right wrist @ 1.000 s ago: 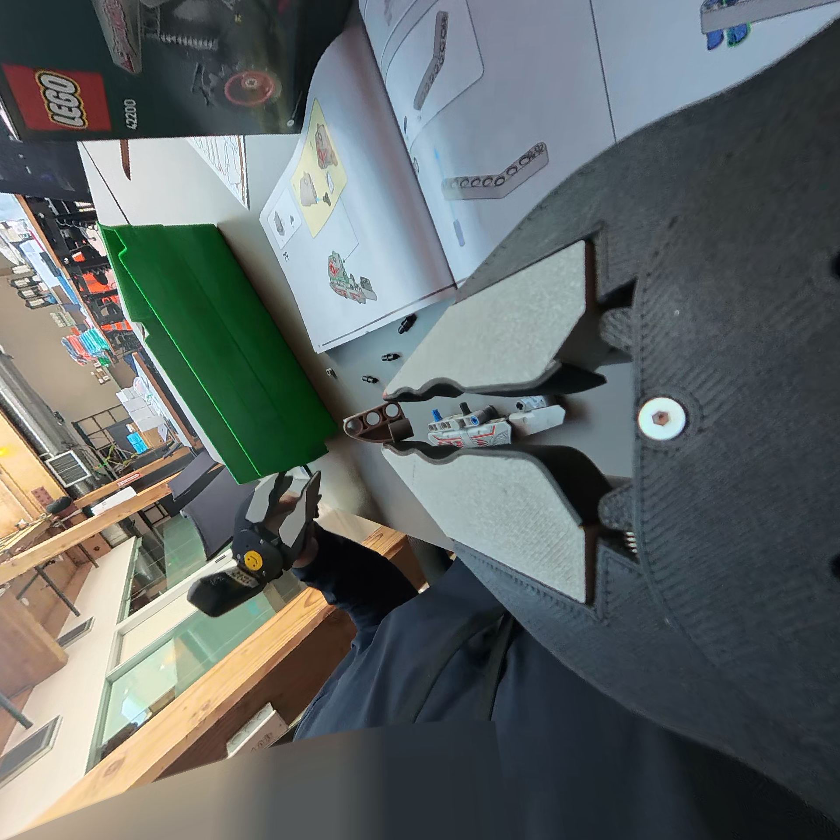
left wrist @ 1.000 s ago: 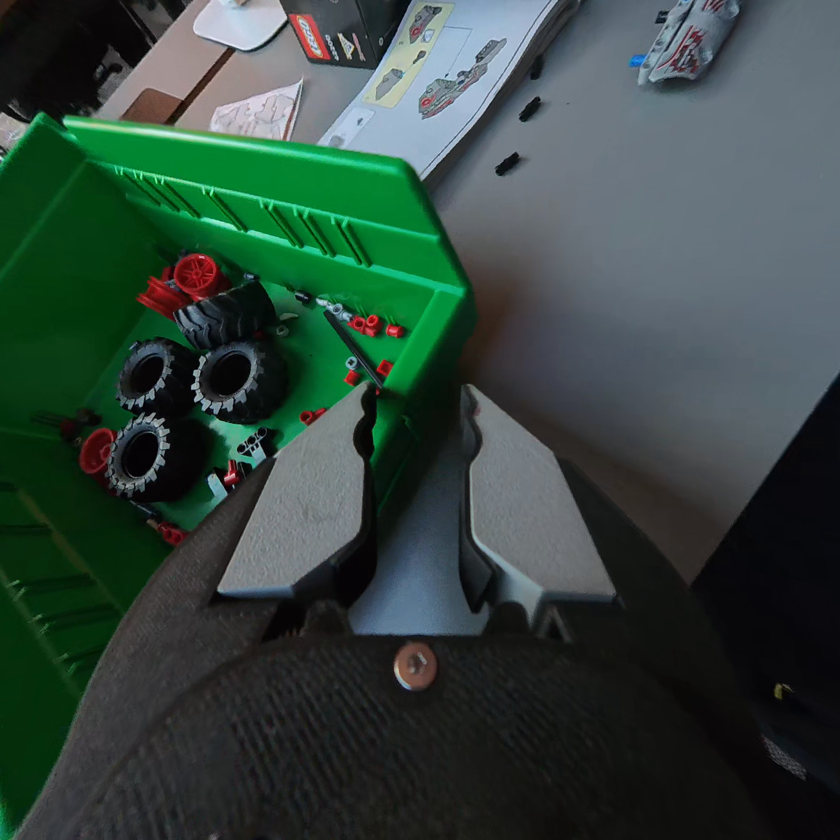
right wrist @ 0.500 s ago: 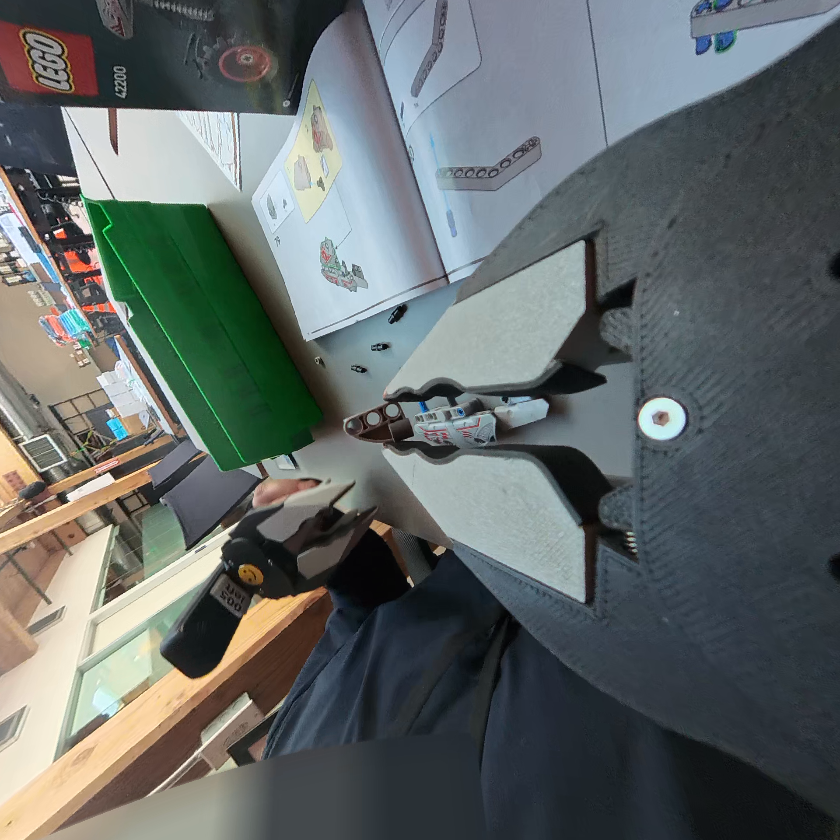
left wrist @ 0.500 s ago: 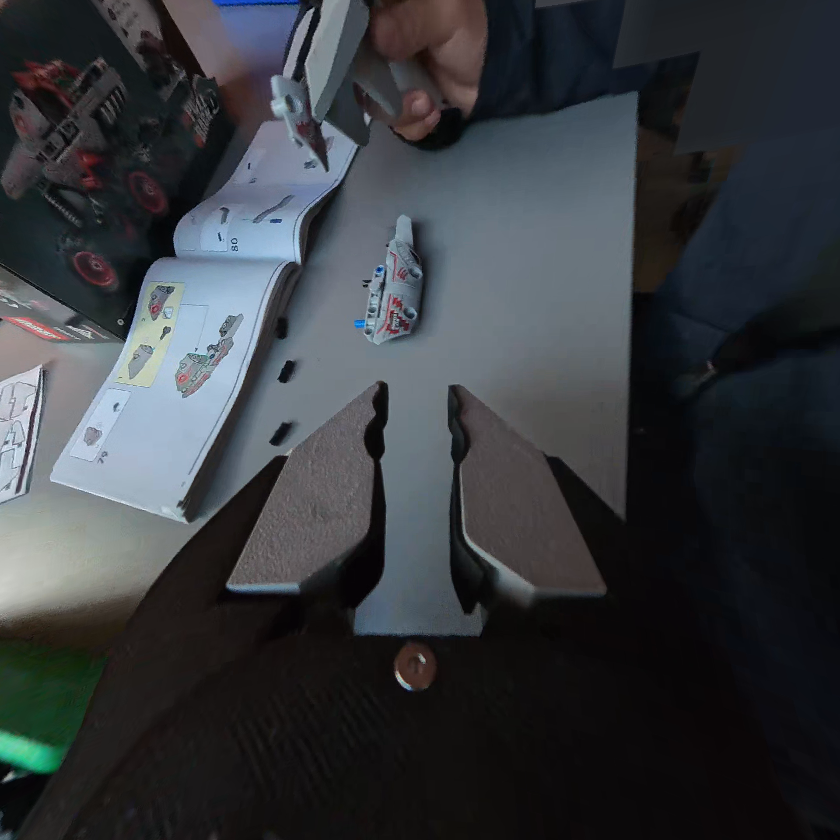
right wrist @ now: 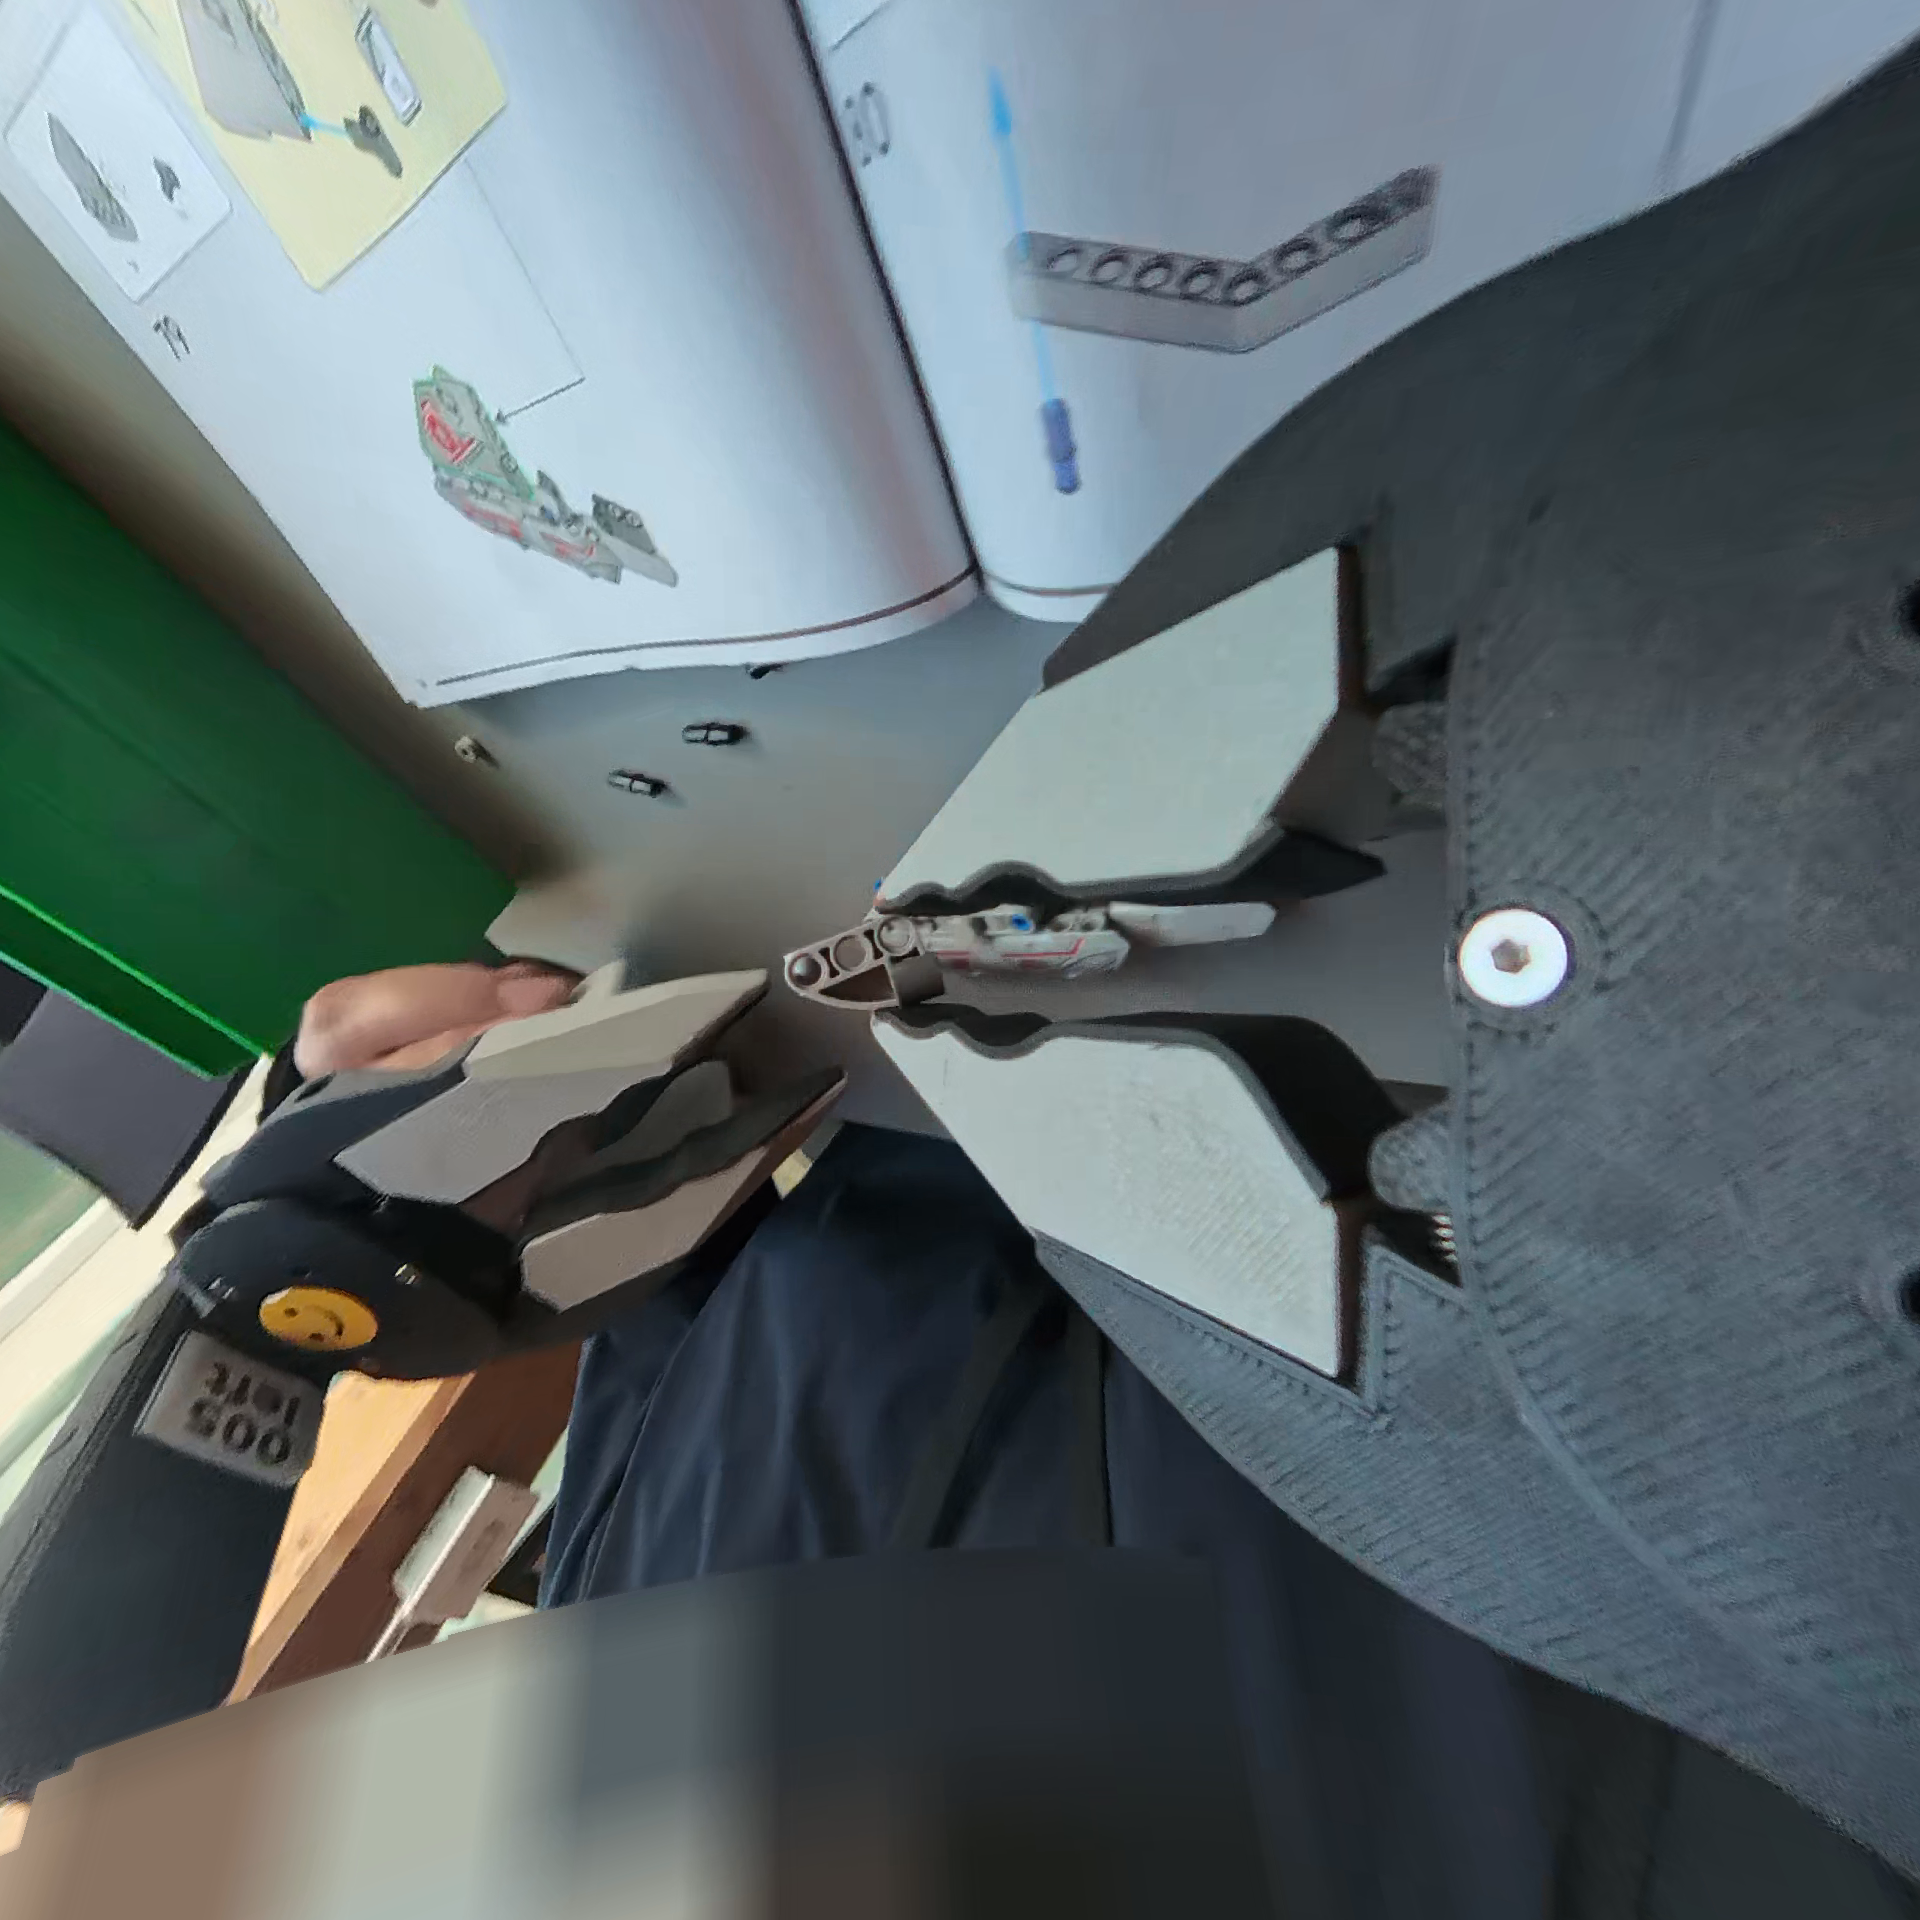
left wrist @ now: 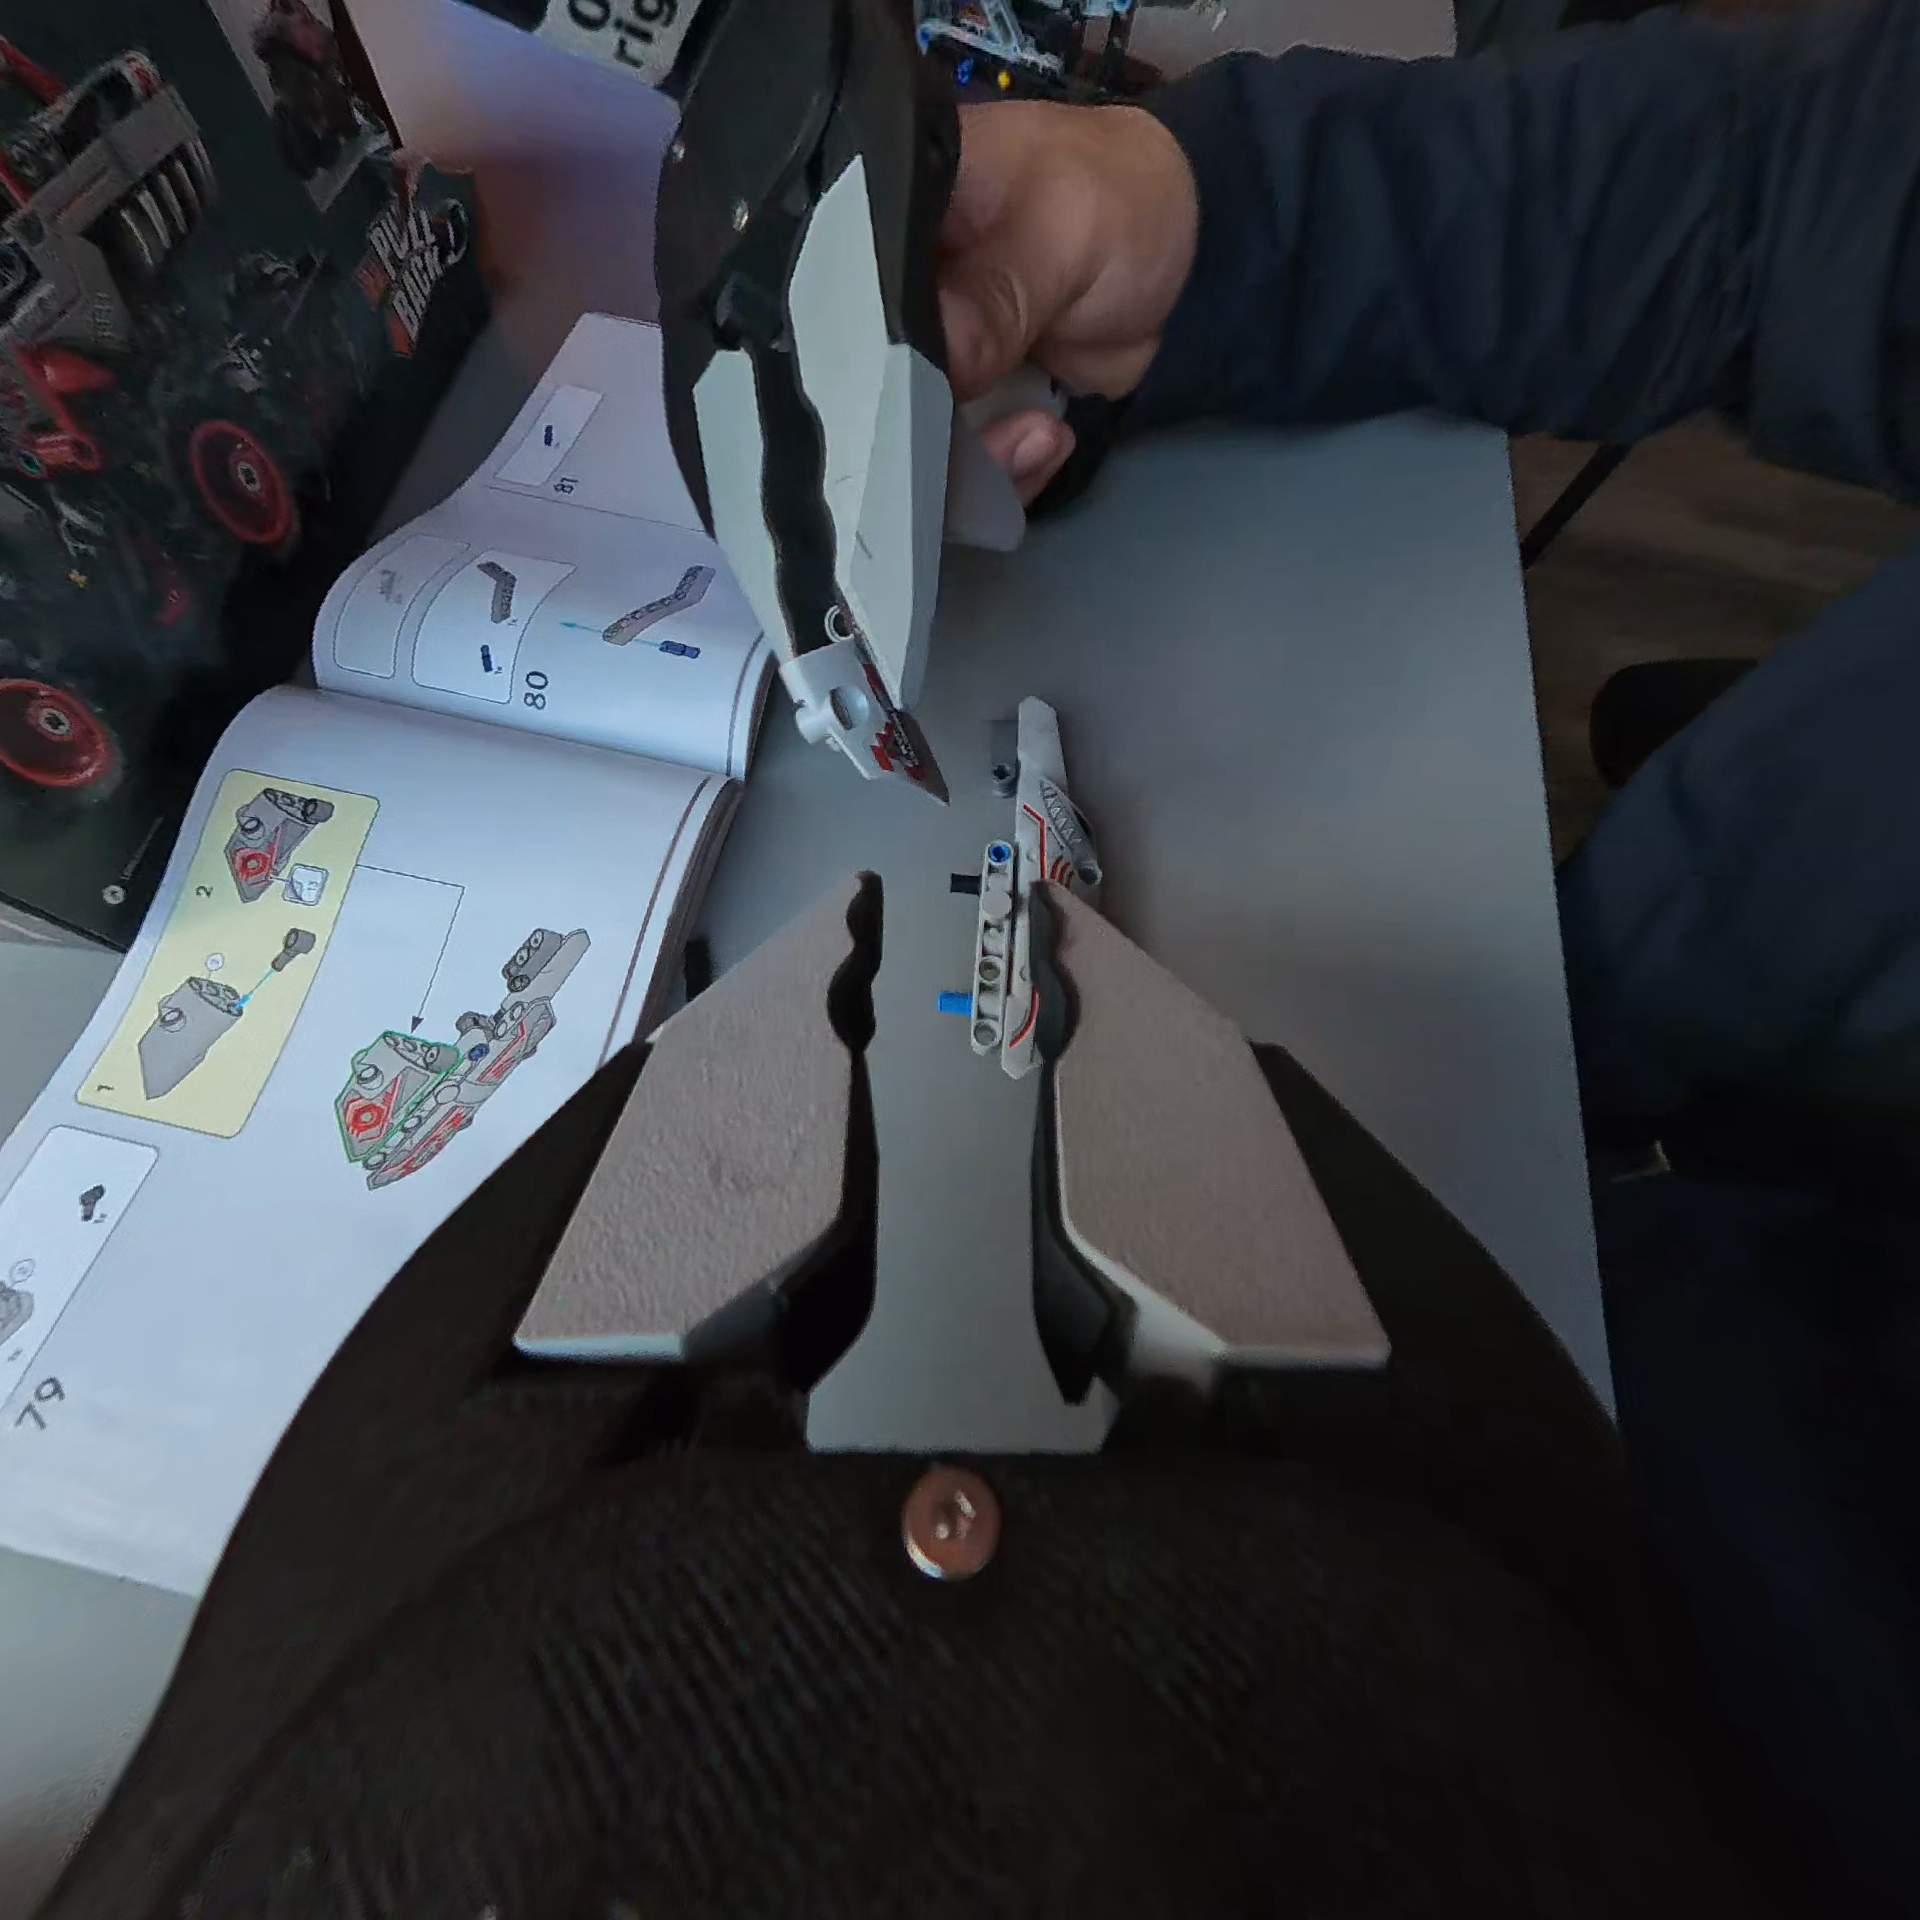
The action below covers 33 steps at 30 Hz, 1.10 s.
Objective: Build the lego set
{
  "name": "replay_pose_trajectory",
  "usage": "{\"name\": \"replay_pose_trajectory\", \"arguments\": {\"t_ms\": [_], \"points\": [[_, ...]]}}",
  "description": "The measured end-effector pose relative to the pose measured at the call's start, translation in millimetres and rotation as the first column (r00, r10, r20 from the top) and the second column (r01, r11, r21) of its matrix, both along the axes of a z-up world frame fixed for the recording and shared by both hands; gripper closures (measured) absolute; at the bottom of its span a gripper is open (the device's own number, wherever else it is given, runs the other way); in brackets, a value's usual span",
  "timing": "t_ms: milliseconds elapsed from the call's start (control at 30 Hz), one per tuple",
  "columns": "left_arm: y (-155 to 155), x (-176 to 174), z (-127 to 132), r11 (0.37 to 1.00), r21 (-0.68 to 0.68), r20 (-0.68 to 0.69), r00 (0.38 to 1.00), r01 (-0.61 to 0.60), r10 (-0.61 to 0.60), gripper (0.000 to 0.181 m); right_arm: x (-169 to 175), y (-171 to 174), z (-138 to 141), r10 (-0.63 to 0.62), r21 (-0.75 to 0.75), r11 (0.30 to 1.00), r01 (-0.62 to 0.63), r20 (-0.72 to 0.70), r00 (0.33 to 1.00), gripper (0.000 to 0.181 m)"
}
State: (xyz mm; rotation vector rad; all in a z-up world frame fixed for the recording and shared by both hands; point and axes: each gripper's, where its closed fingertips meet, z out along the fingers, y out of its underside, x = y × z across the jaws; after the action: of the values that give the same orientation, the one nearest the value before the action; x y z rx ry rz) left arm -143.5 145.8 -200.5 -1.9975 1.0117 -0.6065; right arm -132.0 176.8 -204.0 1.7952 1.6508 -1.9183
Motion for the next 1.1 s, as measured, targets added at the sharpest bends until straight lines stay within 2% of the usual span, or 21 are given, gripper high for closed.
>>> {"name": "replay_pose_trajectory", "arguments": {"t_ms": [33,200,367,433,467,600,733,900,1100], "points": [[1,1,-2,1.0,-0.014,0.013,1.0,-0.001,0.001,0.155,-3,-1,3,0.011,-0.022,1.0,-0.011,-0.007,1.0,0.169],[2,0,-17,0.998,-0.064,0.047,0.999,-0.019,0.022,0.156,-14,-10,3,0.041,-0.055,0.998,-0.042,-0.01,0.999,0.169],[-1,5,-15,0.993,-0.116,0.14,0.99,0.001,0.015,0.159,-20,-21,3,0.05,-0.036,0.998,-0.051,-0.032,0.998,0.169],[-3,7,-13,0.992,-0.126,0.165,0.986,0.017,0.004,0.165,-23,-23,5,0.036,-0.021,0.999,-0.037,-0.048,0.998,0.169],[-4,7,-12,0.992,-0.122,0.173,0.985,0.019,0.002,0.173,-23,-25,8,0.042,-0.023,0.999,-0.043,-0.062,0.997,0.169],[-7,11,-13,0.991,-0.133,0.186,0.982,0.033,-0.007,0.181,-27,-25,16,0.012,-0.023,1.0,-0.014,-0.105,0.994,0.169],[-7,11,-11,0.993,-0.115,0.184,0.983,0.025,-0.004,0.181,-26,-27,18,0.016,-0.044,0.999,-0.022,-0.115,0.993,0.169],[-8,1,-20,0.987,-0.159,0.153,0.988,0.012,0.013,0.162,-23,-26,15,0.021,-0.02,1.0,-0.024,-0.103,0.994,0.169],[-3,-9,-3,0.992,-0.128,0.23,0.972,-0.02,0.049,0.158,-19,-30,8,0.017,0.043,0.999,-0.013,-0.08,0.997,0.169]]}}
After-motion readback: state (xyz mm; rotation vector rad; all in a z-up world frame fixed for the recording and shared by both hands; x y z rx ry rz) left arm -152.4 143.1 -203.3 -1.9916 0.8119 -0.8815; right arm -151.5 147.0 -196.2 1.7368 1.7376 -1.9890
